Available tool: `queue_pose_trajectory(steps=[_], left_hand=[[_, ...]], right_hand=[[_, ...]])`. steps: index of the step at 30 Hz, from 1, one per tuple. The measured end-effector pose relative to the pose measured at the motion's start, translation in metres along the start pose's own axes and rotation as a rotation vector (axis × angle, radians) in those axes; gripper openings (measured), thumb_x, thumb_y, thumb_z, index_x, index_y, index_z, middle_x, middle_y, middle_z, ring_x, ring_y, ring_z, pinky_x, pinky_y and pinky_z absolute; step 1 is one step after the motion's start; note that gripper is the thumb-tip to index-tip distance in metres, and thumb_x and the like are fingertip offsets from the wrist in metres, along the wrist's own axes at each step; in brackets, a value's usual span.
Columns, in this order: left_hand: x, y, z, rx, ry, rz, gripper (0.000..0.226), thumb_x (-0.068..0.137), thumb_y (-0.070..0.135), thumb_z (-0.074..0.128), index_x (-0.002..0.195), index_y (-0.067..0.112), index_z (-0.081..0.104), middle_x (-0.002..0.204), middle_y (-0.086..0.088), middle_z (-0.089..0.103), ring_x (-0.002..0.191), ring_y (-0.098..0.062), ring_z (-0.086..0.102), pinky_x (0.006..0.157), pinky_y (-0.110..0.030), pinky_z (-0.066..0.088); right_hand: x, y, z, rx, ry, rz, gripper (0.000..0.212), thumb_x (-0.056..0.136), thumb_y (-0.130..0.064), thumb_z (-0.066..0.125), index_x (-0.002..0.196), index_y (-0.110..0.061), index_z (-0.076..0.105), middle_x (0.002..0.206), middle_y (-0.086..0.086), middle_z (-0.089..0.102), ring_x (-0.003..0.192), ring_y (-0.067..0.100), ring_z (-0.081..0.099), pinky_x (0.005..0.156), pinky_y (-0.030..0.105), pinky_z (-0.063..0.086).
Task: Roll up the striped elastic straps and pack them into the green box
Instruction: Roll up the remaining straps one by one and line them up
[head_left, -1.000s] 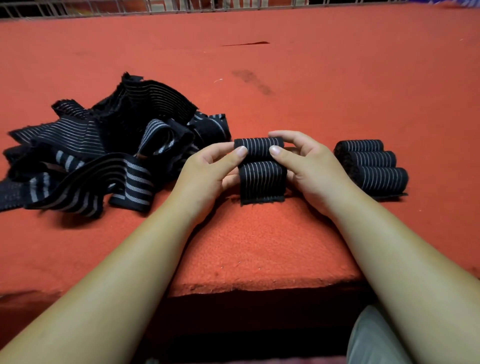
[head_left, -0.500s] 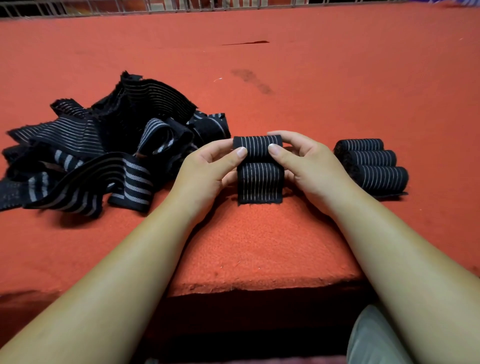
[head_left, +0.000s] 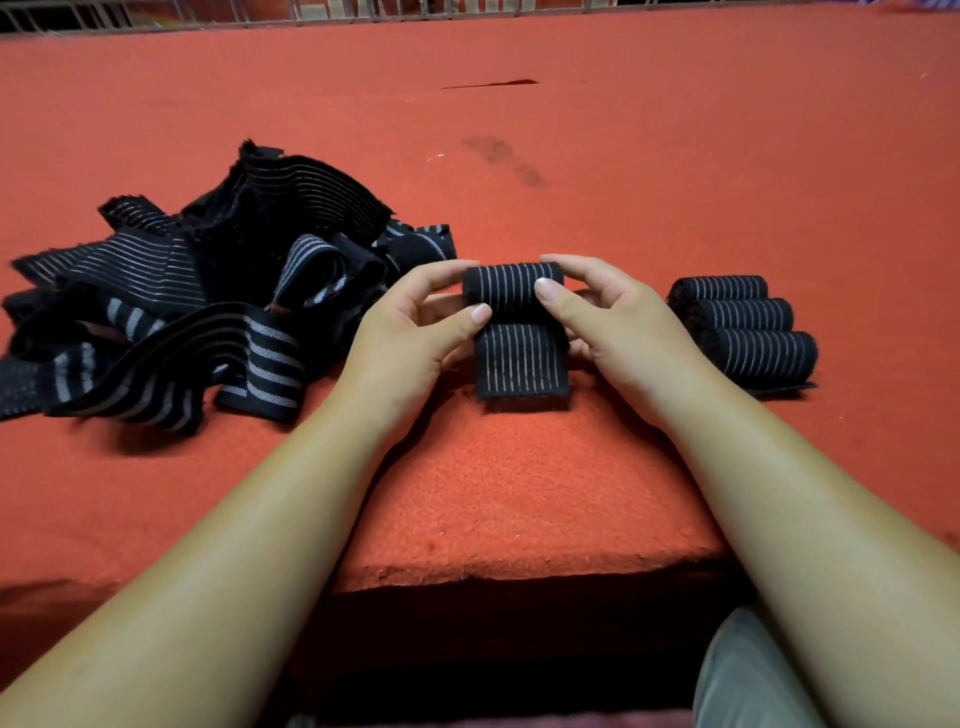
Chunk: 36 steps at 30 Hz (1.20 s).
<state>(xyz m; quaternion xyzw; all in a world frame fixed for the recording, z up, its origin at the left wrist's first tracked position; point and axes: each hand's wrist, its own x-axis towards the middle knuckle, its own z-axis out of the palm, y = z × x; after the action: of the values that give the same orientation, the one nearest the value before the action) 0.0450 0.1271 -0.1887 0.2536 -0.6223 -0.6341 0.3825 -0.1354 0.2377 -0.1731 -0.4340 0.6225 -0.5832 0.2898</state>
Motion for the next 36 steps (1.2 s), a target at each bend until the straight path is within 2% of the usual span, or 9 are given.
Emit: queue_pose_trajectory(steps=[6, 9, 12, 15, 19, 22, 28, 31, 36], left_hand=[[-0.004, 0.004, 0.005, 0.024, 0.036, -0.004, 0.038, 0.097, 0.003, 0.075, 0.134, 0.010, 0.070, 0.118, -0.010, 0.081, 0.112, -0.024, 0.078, 0.101, -0.043, 0.062], [-0.008, 0.006, 0.009, 0.073, 0.072, 0.028, 0.029, 0.100, 0.009, 0.074, 0.129, 0.008, 0.076, 0.117, -0.007, 0.082, 0.112, -0.024, 0.079, 0.101, -0.042, 0.063], [-0.009, 0.007, 0.010, 0.086, 0.088, 0.027, 0.030, 0.103, 0.013, 0.071, 0.133, 0.009, 0.076, 0.121, -0.007, 0.081, 0.112, -0.025, 0.078, 0.105, -0.044, 0.060], [-0.008, 0.004, 0.008, 0.111, 0.094, 0.028, 0.033, 0.104, 0.018, 0.071, 0.136, 0.011, 0.074, 0.125, -0.007, 0.079, 0.115, -0.026, 0.077, 0.108, -0.047, 0.058], [-0.006, 0.003, 0.005, 0.199, 0.101, 0.057, 0.035, 0.104, 0.028, 0.073, 0.137, 0.017, 0.075, 0.127, -0.002, 0.079, 0.122, -0.021, 0.074, 0.112, -0.049, 0.055], [-0.008, 0.005, 0.007, 0.174, 0.073, 0.021, 0.032, 0.106, 0.027, 0.070, 0.135, 0.015, 0.076, 0.124, -0.005, 0.080, 0.114, -0.022, 0.078, 0.103, -0.042, 0.060], [-0.007, 0.008, 0.010, 0.135, 0.081, 0.006, 0.026, 0.106, 0.023, 0.069, 0.129, 0.014, 0.077, 0.117, -0.003, 0.082, 0.108, -0.021, 0.080, 0.102, -0.045, 0.062], [-0.006, 0.006, 0.010, 0.073, 0.052, 0.001, 0.028, 0.105, 0.020, 0.071, 0.132, 0.013, 0.074, 0.123, -0.010, 0.079, 0.115, -0.023, 0.077, 0.103, -0.045, 0.061], [-0.003, 0.003, 0.010, 0.024, 0.041, 0.023, 0.028, 0.102, 0.021, 0.075, 0.130, 0.021, 0.074, 0.123, -0.021, 0.075, 0.115, -0.030, 0.077, 0.102, -0.049, 0.062]], right_hand=[[0.000, 0.000, -0.001, -0.049, 0.030, -0.013, 0.026, 0.107, -0.025, 0.066, 0.132, -0.024, 0.070, 0.076, -0.014, 0.074, 0.064, -0.002, 0.066, 0.061, 0.014, 0.051], [0.001, 0.001, 0.000, -0.053, 0.040, -0.013, 0.027, 0.107, -0.022, 0.067, 0.134, -0.026, 0.067, 0.097, -0.004, 0.081, 0.083, 0.005, 0.077, 0.069, 0.019, 0.056], [0.003, 0.005, -0.001, -0.088, 0.035, -0.038, 0.028, 0.107, -0.021, 0.066, 0.134, -0.029, 0.065, 0.110, -0.001, 0.081, 0.101, 0.012, 0.078, 0.089, 0.033, 0.062], [0.002, 0.006, 0.001, -0.125, 0.007, -0.061, 0.027, 0.108, -0.019, 0.063, 0.133, -0.029, 0.064, 0.113, -0.004, 0.080, 0.106, 0.013, 0.077, 0.098, 0.045, 0.062], [0.002, 0.010, 0.004, -0.155, -0.011, -0.079, 0.027, 0.109, -0.015, 0.060, 0.134, -0.025, 0.061, 0.114, 0.000, 0.080, 0.108, 0.023, 0.076, 0.099, 0.056, 0.059], [0.002, 0.011, 0.003, -0.154, -0.003, -0.083, 0.028, 0.108, -0.016, 0.061, 0.135, -0.026, 0.061, 0.116, 0.000, 0.079, 0.111, 0.020, 0.076, 0.101, 0.056, 0.059], [0.001, 0.007, 0.004, -0.160, 0.005, -0.103, 0.032, 0.099, -0.029, 0.063, 0.131, -0.036, 0.063, 0.113, 0.001, 0.079, 0.108, 0.023, 0.076, 0.099, 0.057, 0.059], [0.002, 0.006, 0.003, -0.105, -0.001, -0.092, 0.034, 0.104, -0.014, 0.065, 0.132, -0.033, 0.064, 0.121, 0.004, 0.074, 0.106, 0.023, 0.075, 0.099, 0.054, 0.060], [0.001, 0.002, 0.000, -0.100, -0.008, -0.092, 0.047, 0.102, 0.003, 0.062, 0.134, -0.031, 0.063, 0.121, 0.005, 0.073, 0.100, 0.018, 0.076, 0.090, 0.036, 0.061]])
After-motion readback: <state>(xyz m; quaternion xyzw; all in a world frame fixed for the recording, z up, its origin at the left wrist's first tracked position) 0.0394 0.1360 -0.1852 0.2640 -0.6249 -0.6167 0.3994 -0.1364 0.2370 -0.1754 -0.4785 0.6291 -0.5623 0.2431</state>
